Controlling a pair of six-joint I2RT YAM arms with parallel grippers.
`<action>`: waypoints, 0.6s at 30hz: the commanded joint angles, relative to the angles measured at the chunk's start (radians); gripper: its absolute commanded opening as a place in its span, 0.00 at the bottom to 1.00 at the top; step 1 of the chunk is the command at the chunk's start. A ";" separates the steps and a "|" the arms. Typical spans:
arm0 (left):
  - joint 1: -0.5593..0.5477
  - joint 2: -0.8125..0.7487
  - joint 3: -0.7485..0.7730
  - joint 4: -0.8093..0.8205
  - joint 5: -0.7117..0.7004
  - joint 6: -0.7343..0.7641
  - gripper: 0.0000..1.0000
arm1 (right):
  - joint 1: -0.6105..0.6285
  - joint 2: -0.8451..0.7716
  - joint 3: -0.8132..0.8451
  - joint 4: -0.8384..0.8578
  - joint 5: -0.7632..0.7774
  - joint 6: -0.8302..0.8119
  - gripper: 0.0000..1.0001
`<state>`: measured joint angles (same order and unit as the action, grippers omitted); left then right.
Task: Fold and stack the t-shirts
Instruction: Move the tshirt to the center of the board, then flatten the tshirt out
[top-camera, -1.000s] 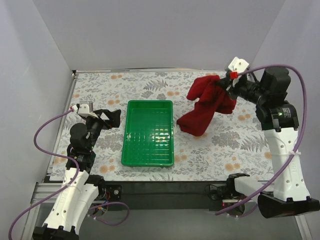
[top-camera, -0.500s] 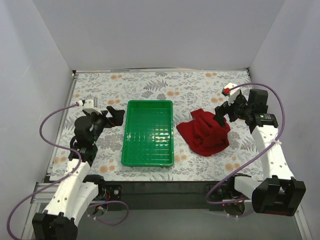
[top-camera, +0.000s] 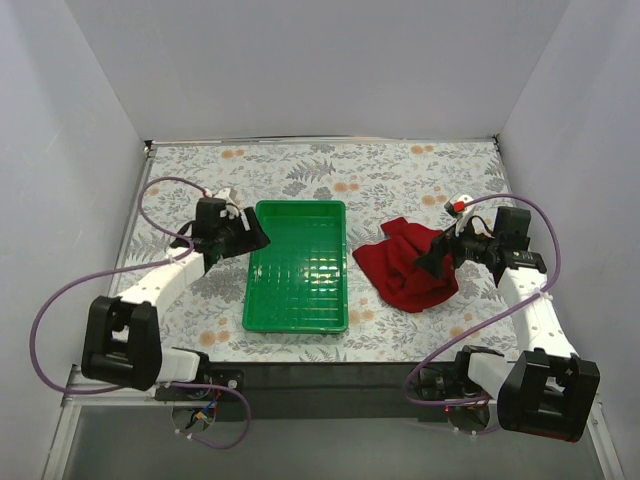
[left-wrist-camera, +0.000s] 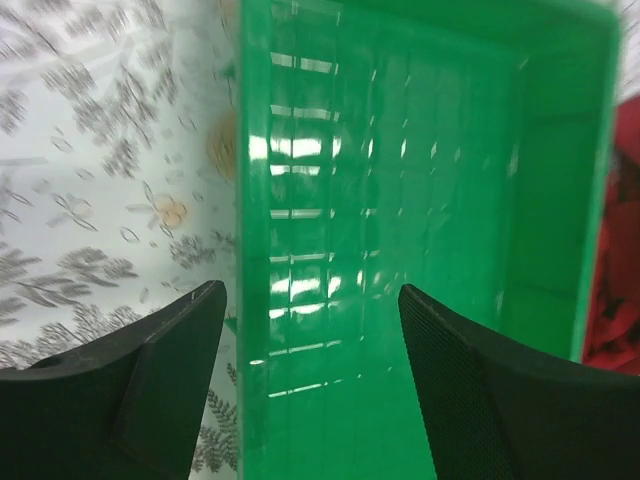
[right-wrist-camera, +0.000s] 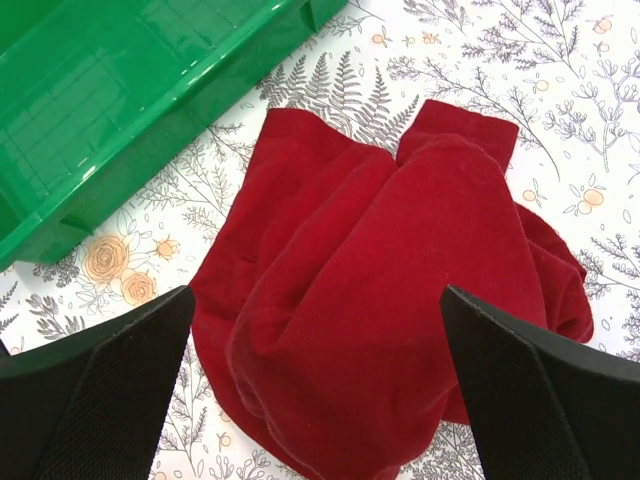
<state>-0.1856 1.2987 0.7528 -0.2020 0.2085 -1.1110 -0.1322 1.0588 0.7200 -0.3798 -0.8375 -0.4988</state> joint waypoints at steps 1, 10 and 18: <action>-0.081 0.077 0.065 -0.112 -0.079 0.007 0.64 | -0.009 -0.020 0.010 0.047 -0.067 0.017 0.98; -0.111 0.244 0.184 -0.292 -0.484 0.011 0.04 | -0.017 -0.054 0.015 0.045 -0.069 0.026 0.98; 0.089 0.260 0.293 -0.157 -0.681 0.297 0.00 | -0.017 -0.082 0.016 0.041 -0.087 0.029 0.98</action>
<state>-0.1417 1.5719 0.9745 -0.4564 -0.2829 -0.9764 -0.1440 0.9955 0.7200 -0.3630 -0.8890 -0.4740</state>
